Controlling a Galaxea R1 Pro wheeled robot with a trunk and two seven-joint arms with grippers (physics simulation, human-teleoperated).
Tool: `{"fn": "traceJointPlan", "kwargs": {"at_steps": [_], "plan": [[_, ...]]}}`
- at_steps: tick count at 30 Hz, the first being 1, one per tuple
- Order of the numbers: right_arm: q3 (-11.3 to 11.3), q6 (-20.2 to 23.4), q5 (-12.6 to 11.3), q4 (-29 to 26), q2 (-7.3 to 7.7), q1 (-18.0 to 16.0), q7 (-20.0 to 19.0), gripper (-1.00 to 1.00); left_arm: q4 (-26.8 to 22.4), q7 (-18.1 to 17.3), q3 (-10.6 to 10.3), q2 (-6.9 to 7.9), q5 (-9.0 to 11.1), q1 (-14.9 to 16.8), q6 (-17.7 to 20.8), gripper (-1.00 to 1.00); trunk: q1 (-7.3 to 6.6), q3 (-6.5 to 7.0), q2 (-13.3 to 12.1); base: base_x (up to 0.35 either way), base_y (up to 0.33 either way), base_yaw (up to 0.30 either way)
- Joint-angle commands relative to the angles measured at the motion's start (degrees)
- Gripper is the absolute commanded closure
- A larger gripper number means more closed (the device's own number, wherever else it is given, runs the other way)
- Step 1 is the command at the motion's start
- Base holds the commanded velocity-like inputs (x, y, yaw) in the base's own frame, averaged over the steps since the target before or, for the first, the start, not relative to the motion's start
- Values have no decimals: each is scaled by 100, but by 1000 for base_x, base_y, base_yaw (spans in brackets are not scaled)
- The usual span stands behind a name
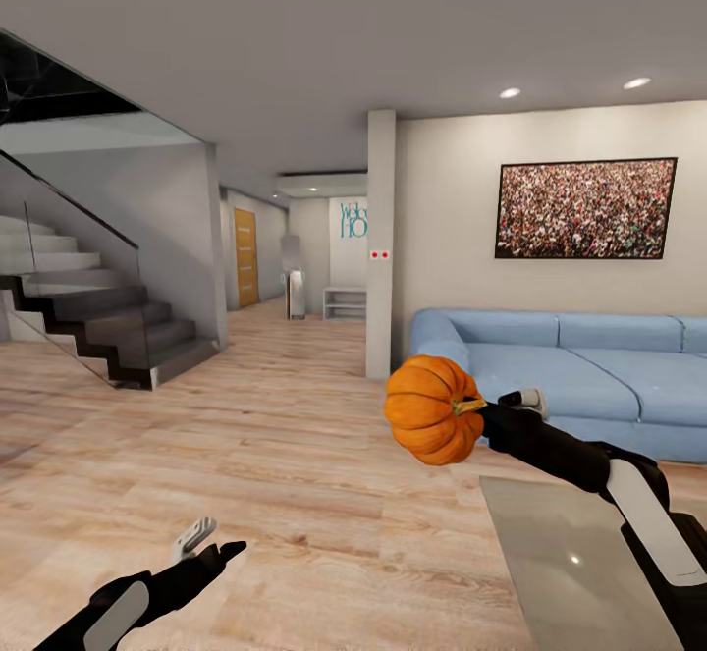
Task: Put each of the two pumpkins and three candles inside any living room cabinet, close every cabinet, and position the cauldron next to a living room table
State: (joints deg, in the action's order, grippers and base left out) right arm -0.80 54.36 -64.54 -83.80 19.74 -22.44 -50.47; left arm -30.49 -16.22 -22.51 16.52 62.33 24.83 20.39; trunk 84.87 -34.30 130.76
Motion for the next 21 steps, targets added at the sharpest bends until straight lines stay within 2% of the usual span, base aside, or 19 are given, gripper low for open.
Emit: {"fn": "traceJointPlan", "kwargs": {"at_steps": [1,21], "plan": [[-2,22,-25,20,3,-6,-4,100,-1,-4,-25,7,43,5,14,-100,22,-25,45,0,0,0],[-8,31,-24,-26,4,-6,-3,100,-1,-4,-25,9,51,10,17,-100,461,-385,847,0,0,0]]}}
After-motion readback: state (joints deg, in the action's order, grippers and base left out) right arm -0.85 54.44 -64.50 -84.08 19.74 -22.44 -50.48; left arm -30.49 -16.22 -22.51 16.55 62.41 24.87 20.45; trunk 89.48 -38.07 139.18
